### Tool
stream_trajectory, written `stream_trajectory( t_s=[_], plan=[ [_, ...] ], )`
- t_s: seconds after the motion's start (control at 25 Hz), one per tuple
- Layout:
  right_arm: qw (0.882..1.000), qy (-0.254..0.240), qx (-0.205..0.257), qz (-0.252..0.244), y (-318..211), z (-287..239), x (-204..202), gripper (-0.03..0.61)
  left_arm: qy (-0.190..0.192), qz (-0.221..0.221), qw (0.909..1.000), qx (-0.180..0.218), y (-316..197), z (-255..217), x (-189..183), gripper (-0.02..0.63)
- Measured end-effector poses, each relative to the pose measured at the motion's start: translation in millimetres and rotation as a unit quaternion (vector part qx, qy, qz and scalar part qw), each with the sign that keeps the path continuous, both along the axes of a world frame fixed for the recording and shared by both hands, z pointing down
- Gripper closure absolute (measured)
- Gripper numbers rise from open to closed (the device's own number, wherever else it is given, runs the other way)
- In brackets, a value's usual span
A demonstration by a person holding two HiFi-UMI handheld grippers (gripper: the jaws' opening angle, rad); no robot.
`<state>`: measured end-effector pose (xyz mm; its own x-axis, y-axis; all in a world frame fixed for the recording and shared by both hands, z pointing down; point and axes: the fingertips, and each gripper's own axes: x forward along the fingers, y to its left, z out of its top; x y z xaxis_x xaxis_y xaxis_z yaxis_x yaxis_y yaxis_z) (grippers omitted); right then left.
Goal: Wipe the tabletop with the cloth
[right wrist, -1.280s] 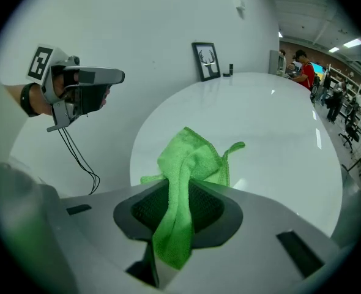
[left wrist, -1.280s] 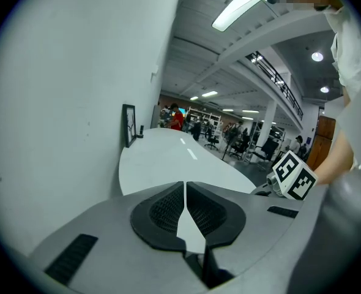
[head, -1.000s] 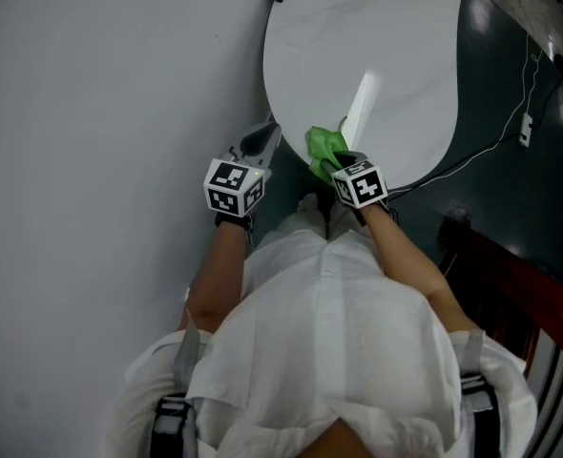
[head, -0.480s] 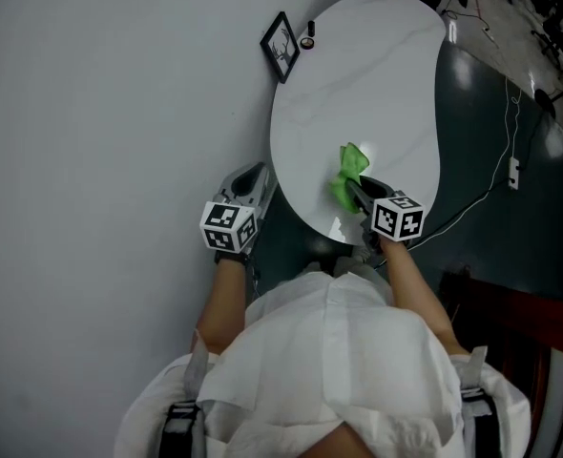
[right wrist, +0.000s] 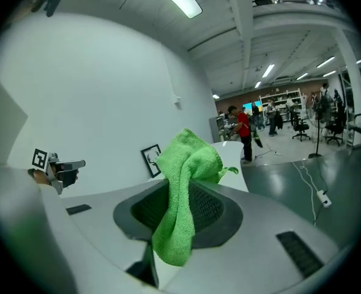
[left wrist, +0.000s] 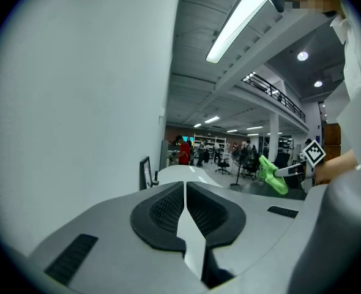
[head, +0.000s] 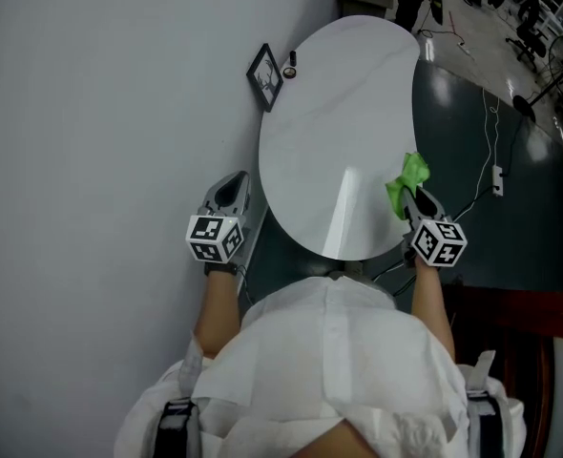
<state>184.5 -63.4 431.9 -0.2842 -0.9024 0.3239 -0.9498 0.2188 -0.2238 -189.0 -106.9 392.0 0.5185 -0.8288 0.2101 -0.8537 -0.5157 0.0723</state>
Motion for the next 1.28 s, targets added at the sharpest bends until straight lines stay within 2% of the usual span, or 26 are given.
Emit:
stream_trajectory(
  t_s=[0.24, 0.44, 0.64, 1.28],
  plan=[
    [0.998, 0.047, 0.03, 0.033, 23.9, -26.4, 26.3, 0.494, -0.001, 0.006, 0.9999, 0.015, 7.3, -14.0, -3.6, 0.588],
    [0.997, 0.051, 0.04, 0.037, 35.0, -34.8, 22.6, 0.494, 0.001, 0.004, 0.9998, 0.02, 23.2, -20.2, -10.4, 0.588],
    [0.996, 0.056, 0.054, 0.032, 69.2, -36.0, 8.5, 0.494, -0.001, 0.0, 0.9997, 0.026, 63.1, -16.8, -23.0, 0.588],
    [0.994, 0.098, 0.052, 0.017, 68.5, -41.1, -0.1, 0.495, -0.001, -0.01, 0.9996, 0.025, 67.1, -18.1, -37.5, 0.588]
  ],
)
